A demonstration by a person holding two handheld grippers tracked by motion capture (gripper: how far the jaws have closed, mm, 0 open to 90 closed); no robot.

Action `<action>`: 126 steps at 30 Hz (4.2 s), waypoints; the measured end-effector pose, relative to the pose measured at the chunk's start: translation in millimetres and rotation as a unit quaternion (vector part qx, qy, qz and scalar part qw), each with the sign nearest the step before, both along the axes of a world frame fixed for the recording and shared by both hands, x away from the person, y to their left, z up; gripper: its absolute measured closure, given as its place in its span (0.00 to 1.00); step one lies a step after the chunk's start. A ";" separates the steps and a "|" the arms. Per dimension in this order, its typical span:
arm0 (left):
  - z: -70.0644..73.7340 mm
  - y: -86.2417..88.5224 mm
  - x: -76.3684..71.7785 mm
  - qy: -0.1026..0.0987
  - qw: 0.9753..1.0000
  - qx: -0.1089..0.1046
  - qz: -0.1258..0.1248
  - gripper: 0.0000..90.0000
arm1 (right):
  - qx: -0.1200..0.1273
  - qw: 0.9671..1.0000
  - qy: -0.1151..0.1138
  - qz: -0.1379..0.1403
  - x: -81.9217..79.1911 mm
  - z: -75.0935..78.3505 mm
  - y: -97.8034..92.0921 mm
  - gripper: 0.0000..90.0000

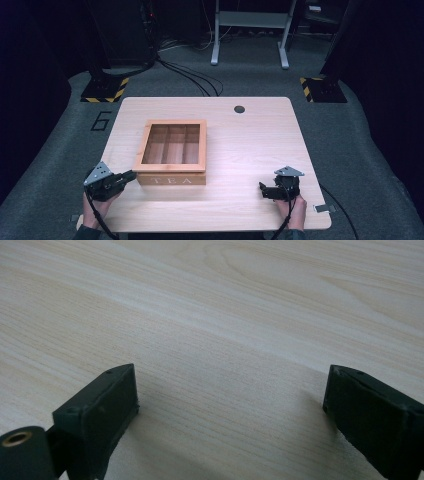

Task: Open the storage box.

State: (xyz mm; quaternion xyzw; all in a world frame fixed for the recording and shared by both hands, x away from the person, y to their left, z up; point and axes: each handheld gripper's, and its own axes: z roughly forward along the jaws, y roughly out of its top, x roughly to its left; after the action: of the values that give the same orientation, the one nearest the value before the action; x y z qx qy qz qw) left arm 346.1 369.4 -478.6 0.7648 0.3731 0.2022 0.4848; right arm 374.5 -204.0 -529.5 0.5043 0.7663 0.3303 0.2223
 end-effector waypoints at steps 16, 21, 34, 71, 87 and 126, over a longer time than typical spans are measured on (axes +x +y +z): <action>16.5 -1.6 8.8 -0.023 1.000 -0.015 -0.007 0.91 | 0.001 1.000 -0.001 -0.002 0.0 0.1 -0.6 0.09; 17.8 -3.3 10.7 -0.031 0.999 -0.026 -0.009 0.90 | 0.001 1.000 -0.001 -0.002 0.0 0.1 -0.6 0.09; 33.6 -5.3 16.0 -0.040 0.999 -0.026 -0.004 0.91 | 0.002 1.000 -0.001 -0.004 -0.2 0.3 -0.7 0.10; 78.9 -36.0 52.2 -0.067 0.997 -0.025 0.005 0.90 | 0.008 1.000 -0.003 -0.008 -0.1 0.6 -1.7 0.11; 96.7 -39.3 73.3 -0.066 0.997 -0.028 0.014 0.89 | 0.046 0.999 -0.007 0.002 4.3 17.6 20.3 0.11; 128.7 -44.5 105.7 -0.068 0.997 -0.019 0.020 0.89 | 0.023 0.998 0.001 0.050 28.2 1.2 73.8 0.13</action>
State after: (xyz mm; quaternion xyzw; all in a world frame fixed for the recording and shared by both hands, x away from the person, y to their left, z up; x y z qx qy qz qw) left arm 451.8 324.8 -349.9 0.7322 0.3581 0.2560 0.5198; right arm 402.7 -130.3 -528.3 0.4706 0.7832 0.3580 0.1925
